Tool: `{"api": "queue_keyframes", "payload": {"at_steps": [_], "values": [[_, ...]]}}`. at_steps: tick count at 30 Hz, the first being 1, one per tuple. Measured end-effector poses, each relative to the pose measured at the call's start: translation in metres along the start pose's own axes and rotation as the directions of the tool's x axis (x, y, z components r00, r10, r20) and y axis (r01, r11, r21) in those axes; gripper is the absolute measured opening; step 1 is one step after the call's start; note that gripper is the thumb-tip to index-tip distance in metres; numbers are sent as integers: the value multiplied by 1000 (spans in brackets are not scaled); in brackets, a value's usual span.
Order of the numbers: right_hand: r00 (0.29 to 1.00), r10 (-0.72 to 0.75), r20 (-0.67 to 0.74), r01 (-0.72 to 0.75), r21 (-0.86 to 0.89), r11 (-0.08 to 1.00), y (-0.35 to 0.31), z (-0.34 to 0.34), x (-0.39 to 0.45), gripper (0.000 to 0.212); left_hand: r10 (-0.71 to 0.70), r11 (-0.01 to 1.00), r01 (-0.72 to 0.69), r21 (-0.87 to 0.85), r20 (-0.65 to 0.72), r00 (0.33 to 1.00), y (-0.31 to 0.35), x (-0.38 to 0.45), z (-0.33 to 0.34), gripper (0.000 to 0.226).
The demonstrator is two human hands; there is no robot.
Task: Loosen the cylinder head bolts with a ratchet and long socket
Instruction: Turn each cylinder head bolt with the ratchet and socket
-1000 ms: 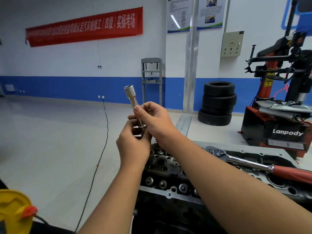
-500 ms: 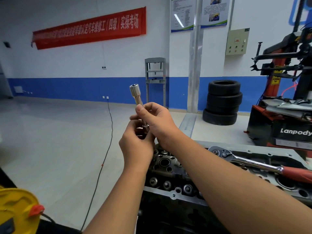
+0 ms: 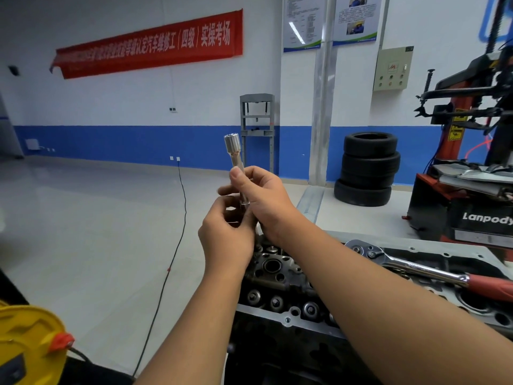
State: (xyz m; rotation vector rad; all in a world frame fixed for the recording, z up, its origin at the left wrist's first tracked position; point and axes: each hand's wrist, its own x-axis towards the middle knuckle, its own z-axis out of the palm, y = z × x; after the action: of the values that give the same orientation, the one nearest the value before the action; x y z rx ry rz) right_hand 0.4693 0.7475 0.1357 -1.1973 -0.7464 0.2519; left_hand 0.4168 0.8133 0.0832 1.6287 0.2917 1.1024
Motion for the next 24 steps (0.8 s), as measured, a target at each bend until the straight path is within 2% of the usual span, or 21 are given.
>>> {"api": "queue_keyframes", "payload": {"at_steps": [2,5,9,12,15,18,20,22,24], "values": [[1000,-17,-1,17,-52,999,-1,0,1,26,-24,996,30,-86,63,998,5,-2,1,10],[1000,-14,12,15,-74,997,-3,0,0,36,-73,985,92,-147,131,989,8,-3,2,24],[999,6,47,-6,10,1000,-1,-1,-1,28,-24,998,26,-56,37,999,2,0,1,26],[999,-5,33,5,3,1000,0,1,-2,20,-18,1000,18,16,4,1000,-2,2,0,24],[1000,-24,1,24,-46,999,0,2,-1,25,-30,998,34,-51,74,997,4,-1,1,12],[1000,-21,-10,21,-70,997,-1,0,-1,36,-65,993,75,-87,118,991,6,-2,2,28],[1000,-1,-8,1,-62,998,-2,0,-1,40,-63,996,68,-52,88,994,4,0,3,22],[1000,10,4,-10,-31,999,-1,1,-1,36,-45,999,46,-19,45,998,1,2,3,15],[1000,16,2,-16,20,1000,-1,3,-2,31,-20,1000,20,2,9,1000,0,1,0,18]]}}
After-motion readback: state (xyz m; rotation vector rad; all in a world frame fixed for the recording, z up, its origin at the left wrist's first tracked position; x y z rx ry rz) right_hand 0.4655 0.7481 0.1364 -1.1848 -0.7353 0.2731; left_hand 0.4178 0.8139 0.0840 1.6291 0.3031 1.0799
